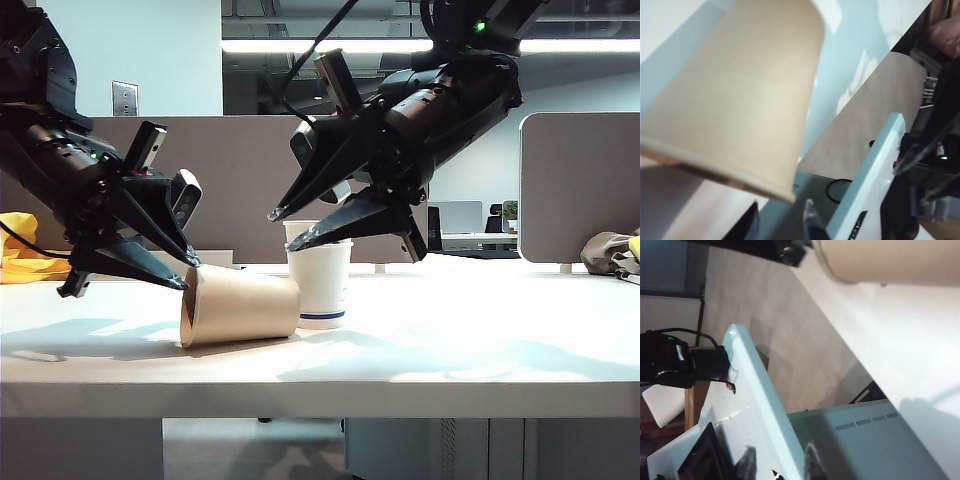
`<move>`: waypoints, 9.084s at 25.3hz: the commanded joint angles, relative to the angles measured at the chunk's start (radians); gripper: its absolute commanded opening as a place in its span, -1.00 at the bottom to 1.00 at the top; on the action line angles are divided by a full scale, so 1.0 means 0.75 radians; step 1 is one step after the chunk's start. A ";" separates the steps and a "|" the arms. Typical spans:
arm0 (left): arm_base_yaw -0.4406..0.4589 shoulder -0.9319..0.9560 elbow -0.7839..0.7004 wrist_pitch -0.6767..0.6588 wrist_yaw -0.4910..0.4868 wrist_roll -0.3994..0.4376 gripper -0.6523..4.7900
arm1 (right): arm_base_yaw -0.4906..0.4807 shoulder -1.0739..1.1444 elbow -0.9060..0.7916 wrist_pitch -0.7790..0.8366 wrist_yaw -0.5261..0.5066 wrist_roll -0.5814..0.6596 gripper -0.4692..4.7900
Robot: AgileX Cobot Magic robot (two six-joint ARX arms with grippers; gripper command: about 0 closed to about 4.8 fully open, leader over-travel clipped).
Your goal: Pick up all the paper cups on the table one by one and stack them together.
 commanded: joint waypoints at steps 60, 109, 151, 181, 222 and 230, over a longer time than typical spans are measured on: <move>-0.222 -0.154 0.784 -0.298 -0.453 -0.453 -0.78 | -0.299 -0.368 0.009 -0.046 0.185 -0.031 -0.34; -0.318 0.027 0.823 -0.133 -0.309 -0.581 -0.78 | -0.244 -0.096 0.010 0.951 0.193 0.474 -0.35; -0.319 0.027 0.830 0.028 -0.281 -0.630 -0.45 | -0.216 -0.060 0.010 0.951 0.175 0.475 -0.38; -0.318 0.027 0.830 0.074 -0.327 -0.652 -0.70 | -0.254 -0.063 0.096 0.941 0.136 0.500 -0.38; -0.152 -0.179 0.827 -0.163 -0.590 -0.448 -0.43 | -0.422 -0.275 0.113 0.524 0.223 0.200 -0.21; -0.151 -0.408 0.826 -0.045 -0.694 -0.449 -0.44 | -0.423 -0.371 0.111 0.467 0.256 0.148 -0.22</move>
